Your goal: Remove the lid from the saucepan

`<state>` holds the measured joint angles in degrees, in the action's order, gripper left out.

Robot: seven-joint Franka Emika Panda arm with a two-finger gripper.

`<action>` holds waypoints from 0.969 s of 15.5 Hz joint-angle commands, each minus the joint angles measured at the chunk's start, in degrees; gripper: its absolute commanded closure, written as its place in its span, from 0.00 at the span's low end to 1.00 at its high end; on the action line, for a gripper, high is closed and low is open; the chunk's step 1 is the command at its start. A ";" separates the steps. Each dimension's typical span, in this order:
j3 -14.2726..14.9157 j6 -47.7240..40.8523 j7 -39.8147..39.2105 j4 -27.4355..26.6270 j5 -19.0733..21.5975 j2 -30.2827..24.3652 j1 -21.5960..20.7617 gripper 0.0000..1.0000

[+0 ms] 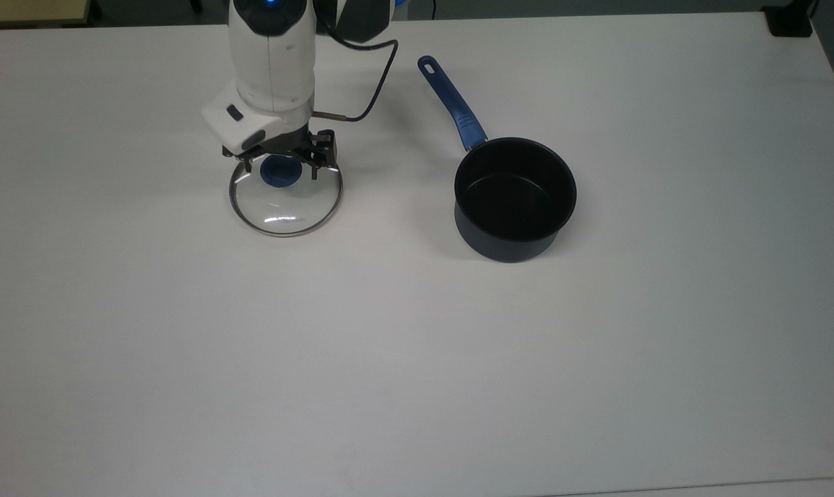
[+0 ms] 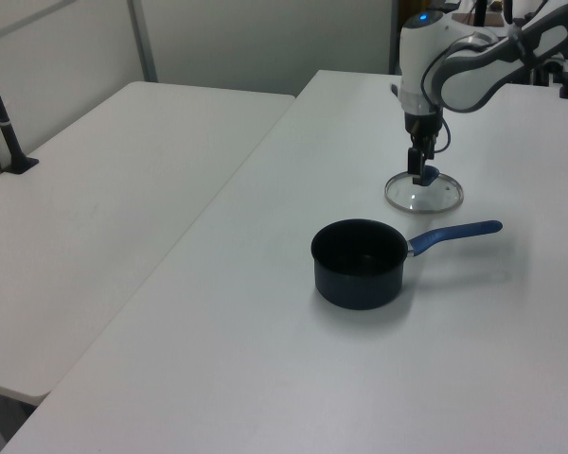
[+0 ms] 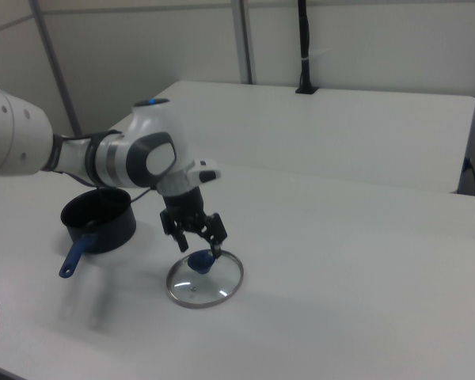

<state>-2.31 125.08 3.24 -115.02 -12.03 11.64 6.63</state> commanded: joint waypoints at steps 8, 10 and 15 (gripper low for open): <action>-3.76 -27.07 8.88 18.34 7.69 -15.84 -1.18 0.00; -2.36 -30.31 8.62 19.22 9.91 -17.43 -2.32 0.00; -0.59 -30.86 -0.50 19.05 10.01 -17.26 -3.73 0.00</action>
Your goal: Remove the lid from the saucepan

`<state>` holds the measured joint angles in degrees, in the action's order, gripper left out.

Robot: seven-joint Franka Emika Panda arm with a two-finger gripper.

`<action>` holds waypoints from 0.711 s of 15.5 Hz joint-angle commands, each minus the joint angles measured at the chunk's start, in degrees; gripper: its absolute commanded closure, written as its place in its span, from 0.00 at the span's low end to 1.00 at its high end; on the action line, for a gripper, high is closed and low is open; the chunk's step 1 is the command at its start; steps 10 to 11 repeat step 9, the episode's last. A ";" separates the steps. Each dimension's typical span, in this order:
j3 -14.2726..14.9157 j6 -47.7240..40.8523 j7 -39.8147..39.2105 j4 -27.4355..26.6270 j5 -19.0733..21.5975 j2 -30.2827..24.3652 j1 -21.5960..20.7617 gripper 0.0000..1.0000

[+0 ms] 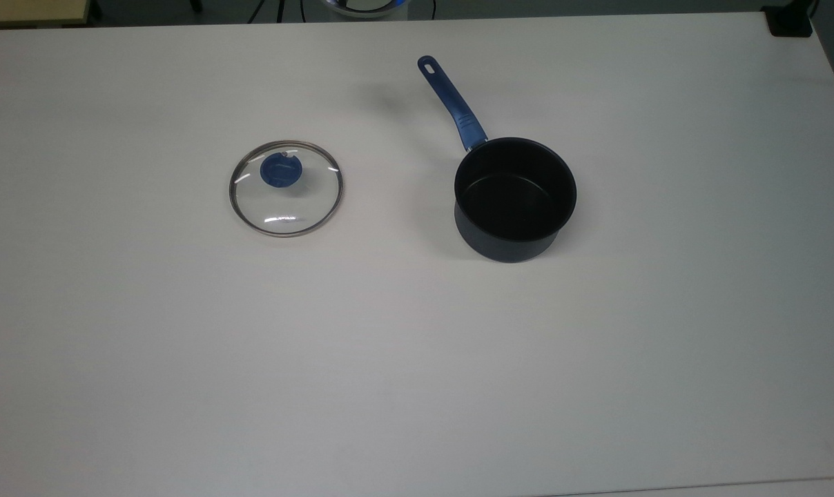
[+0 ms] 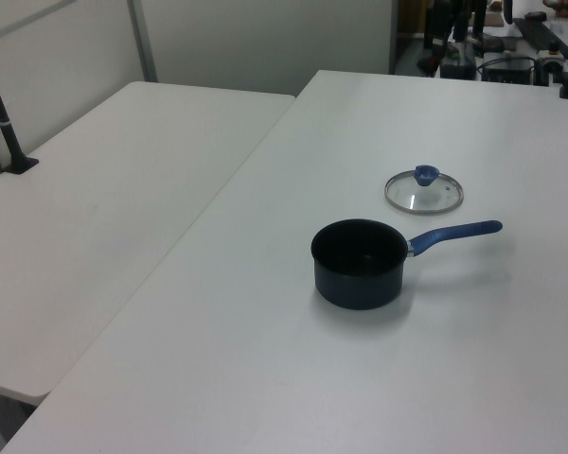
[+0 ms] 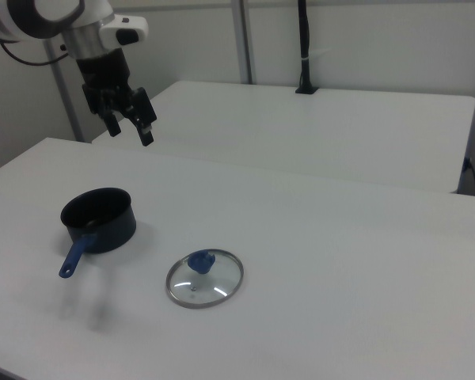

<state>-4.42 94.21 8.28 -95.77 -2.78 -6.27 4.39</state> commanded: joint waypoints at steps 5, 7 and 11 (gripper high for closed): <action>1.61 0.10 -10.21 0.67 0.67 1.34 -1.05 0.00; 1.69 0.10 -10.21 0.67 0.76 1.34 -1.05 0.00; 1.87 0.10 -10.56 0.67 0.94 1.34 -0.97 0.00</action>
